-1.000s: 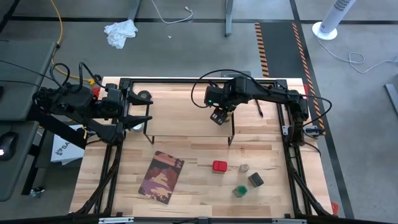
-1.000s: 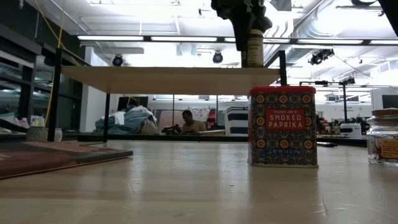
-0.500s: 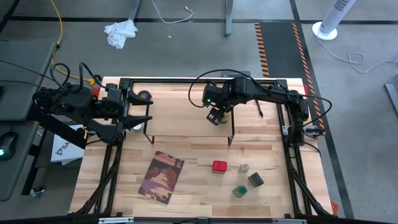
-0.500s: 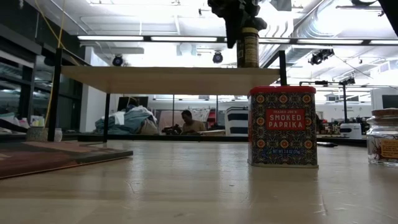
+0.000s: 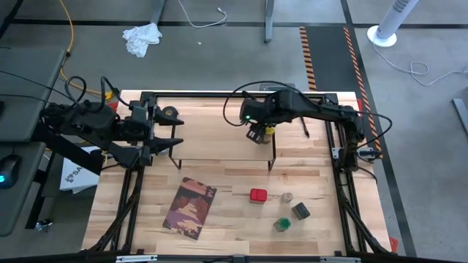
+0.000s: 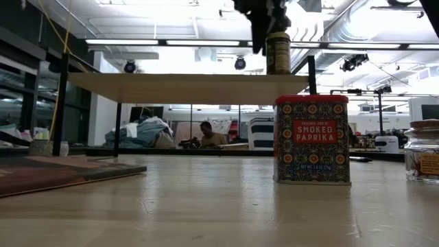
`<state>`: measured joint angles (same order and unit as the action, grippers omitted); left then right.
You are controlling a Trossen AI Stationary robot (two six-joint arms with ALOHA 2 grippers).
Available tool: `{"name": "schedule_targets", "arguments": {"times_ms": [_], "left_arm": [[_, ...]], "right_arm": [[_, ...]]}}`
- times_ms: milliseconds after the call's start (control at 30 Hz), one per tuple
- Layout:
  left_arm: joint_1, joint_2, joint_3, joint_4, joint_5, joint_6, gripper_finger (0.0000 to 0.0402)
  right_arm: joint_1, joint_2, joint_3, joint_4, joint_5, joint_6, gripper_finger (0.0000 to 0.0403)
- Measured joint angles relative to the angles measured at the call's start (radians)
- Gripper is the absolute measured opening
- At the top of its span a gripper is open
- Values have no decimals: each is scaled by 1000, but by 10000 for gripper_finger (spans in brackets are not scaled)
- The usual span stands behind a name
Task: Shelf spices
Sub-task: Put the yellow seasoning bottle on the shelf
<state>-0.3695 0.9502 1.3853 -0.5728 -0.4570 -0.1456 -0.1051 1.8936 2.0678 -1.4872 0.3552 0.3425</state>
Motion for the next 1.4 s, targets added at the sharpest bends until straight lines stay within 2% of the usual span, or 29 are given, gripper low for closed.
{"name": "schedule_targets", "arguments": {"times_ms": [233,333,400,467,600,700,800,867,1100,1233,1400], "left_arm": [[1,7,0,1,-63,67,257],[1,6,0,1,-98,71,257],[1,5,0,2,-113,71,257],[1,5,0,2,-127,71,257],[4,5,0,2,-150,96,257],[4,5,0,2,-165,104,257],[4,5,0,2,-167,103,257],[4,5,0,1,-168,96,257],[4,5,0,2,-166,95,257],[7,14,0,3,-176,79,257],[26,44,0,1,-265,79,257]], "right_arm": [[52,-151,1,-26,-69,77,245],[98,-233,1,50,-173,169,245],[153,-277,3,110,-204,242,245],[221,-302,3,130,-180,305,245],[353,-316,3,120,-43,381,238],[435,-310,3,81,-30,454,225],[529,-287,-8,-59,-53,589,206],[593,-274,-44,-87,-90,679,193],[764,-276,-276,16,-153,983,158],[822,-276,-421,105,-151,1184,154],[858,-275,-562,212,-188,1357,154]]}}
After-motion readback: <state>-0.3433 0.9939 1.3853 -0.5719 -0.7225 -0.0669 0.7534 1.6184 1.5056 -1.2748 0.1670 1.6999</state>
